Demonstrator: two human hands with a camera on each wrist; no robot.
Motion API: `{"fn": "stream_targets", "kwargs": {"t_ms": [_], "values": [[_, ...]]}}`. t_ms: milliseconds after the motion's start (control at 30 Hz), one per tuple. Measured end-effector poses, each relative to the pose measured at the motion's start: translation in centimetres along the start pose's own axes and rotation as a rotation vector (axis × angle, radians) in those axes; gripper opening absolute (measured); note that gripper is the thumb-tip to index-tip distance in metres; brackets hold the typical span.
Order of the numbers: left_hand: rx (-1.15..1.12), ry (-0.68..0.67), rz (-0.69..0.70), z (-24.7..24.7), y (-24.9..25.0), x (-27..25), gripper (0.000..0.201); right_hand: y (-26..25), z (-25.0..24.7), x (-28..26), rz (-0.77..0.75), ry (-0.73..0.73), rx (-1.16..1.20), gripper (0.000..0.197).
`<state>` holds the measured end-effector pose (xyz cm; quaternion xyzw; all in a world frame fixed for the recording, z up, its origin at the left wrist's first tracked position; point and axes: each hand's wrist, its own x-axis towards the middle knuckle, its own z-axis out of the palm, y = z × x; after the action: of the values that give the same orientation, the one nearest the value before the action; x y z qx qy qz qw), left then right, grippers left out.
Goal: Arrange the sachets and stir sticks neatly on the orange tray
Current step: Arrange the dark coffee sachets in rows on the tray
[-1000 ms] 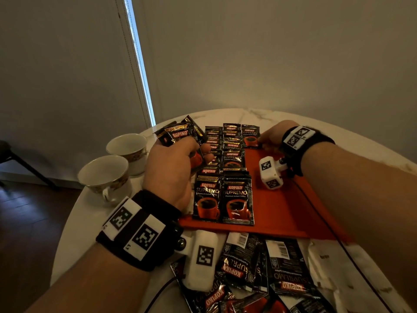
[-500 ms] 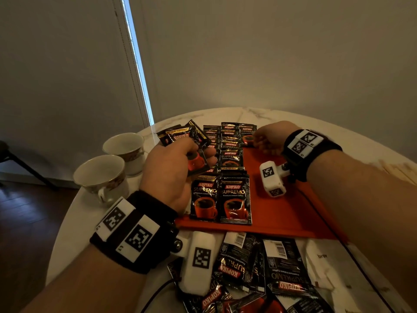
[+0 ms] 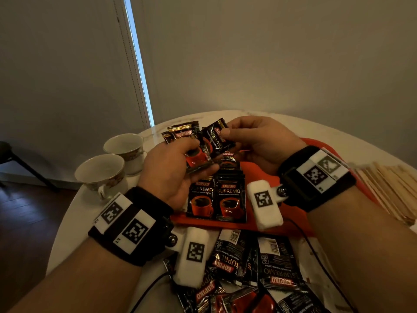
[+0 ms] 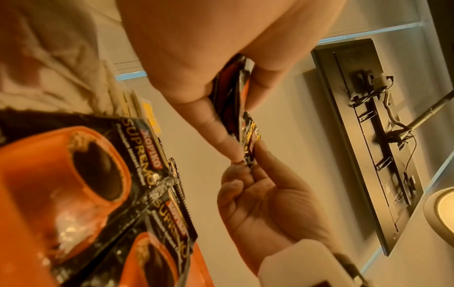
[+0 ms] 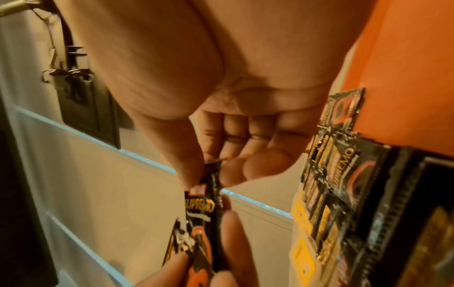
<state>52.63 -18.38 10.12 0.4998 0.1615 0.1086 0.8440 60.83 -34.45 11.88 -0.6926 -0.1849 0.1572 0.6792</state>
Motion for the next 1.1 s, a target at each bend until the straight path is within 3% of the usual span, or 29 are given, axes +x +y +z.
{"fn": "stream_targets", "kwargs": {"t_ms": [167, 400, 600, 833, 967, 1100], "values": [[-0.017, 0.077, 0.044, 0.2, 0.1, -0.1, 0.005, 0.5, -0.1, 0.3, -0.067, 0.052, 0.032, 0.005], [0.217, -0.096, 0.128, -0.5, -0.5, 0.4, 0.01, 0.3, 0.2, 0.4, -0.099, -0.057, 0.17, 0.004], [0.189, -0.152, 0.109, -0.5, -0.5, 0.1, 0.011, 1.6, -0.7, 0.8, -0.05, -0.024, 0.46, 0.026], [0.086, -0.091, 0.097, -0.7, -0.1, 0.5, 0.023, 1.3, -0.3, 0.5, -0.024, -0.162, 0.234, 0.044], [0.058, -0.091, 0.089, -0.7, -0.1, 0.7, 0.024, 0.6, -0.9, 0.7, -0.062, 0.003, 0.231, 0.029], [0.035, -0.058, 0.083, -0.8, 0.0, 1.0, 0.025, 1.3, -4.6, 4.3, 0.059, 0.388, 0.203, 0.026]]}}
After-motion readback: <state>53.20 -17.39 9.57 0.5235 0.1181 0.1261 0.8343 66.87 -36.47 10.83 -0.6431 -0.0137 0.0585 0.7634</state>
